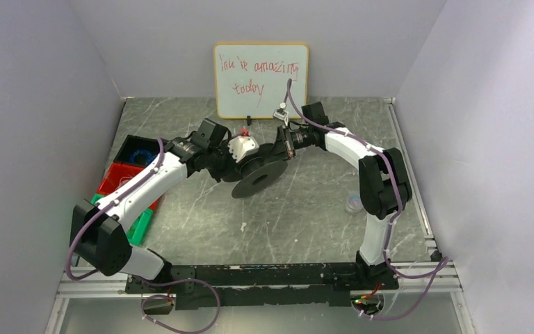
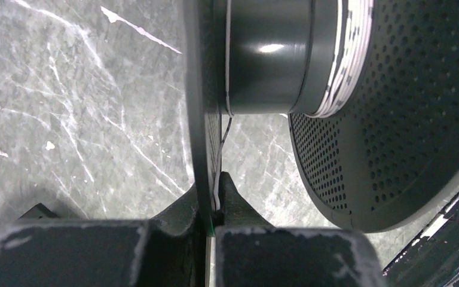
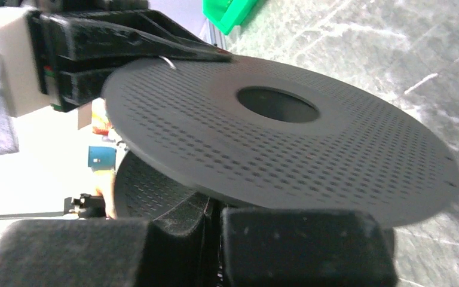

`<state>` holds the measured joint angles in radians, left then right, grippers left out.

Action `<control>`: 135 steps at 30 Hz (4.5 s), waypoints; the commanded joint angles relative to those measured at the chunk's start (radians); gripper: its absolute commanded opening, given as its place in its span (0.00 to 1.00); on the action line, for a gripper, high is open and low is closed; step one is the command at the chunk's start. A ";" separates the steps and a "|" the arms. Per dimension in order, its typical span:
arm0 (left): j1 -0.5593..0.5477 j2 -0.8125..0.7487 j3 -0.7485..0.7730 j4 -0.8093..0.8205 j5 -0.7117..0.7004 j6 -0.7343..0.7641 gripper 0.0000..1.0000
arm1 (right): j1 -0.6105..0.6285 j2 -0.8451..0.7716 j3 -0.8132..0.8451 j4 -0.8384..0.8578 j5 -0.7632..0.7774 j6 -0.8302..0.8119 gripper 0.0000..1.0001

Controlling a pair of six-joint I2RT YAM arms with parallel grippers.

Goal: Wrap the cables
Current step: Wrap the cable around the cable reel.

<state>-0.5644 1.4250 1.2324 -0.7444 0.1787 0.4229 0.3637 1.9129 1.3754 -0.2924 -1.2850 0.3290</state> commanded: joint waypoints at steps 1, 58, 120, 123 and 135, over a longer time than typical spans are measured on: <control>-0.029 0.062 0.001 0.004 0.032 -0.026 0.02 | 0.037 -0.034 0.135 -0.073 -0.148 -0.122 0.07; 0.085 0.189 0.081 -0.045 0.354 -0.125 0.02 | -0.033 -0.236 0.423 -0.811 0.045 -0.842 0.43; 0.436 0.579 0.038 0.023 0.786 -0.408 0.02 | 0.519 -0.280 -0.407 0.071 0.747 -0.923 0.00; 0.438 0.573 0.045 0.002 0.801 -0.372 0.02 | 0.469 -0.328 -0.406 0.023 0.697 -0.934 0.00; 0.440 0.527 0.021 -0.042 0.954 -0.237 0.02 | 0.057 -0.321 -0.407 0.058 0.245 -0.710 0.00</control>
<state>-0.1249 2.0079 1.2678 -0.7471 1.0782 0.0875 0.4980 1.5505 0.9329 -0.2600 -0.8360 -0.4934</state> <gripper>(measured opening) 0.059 0.014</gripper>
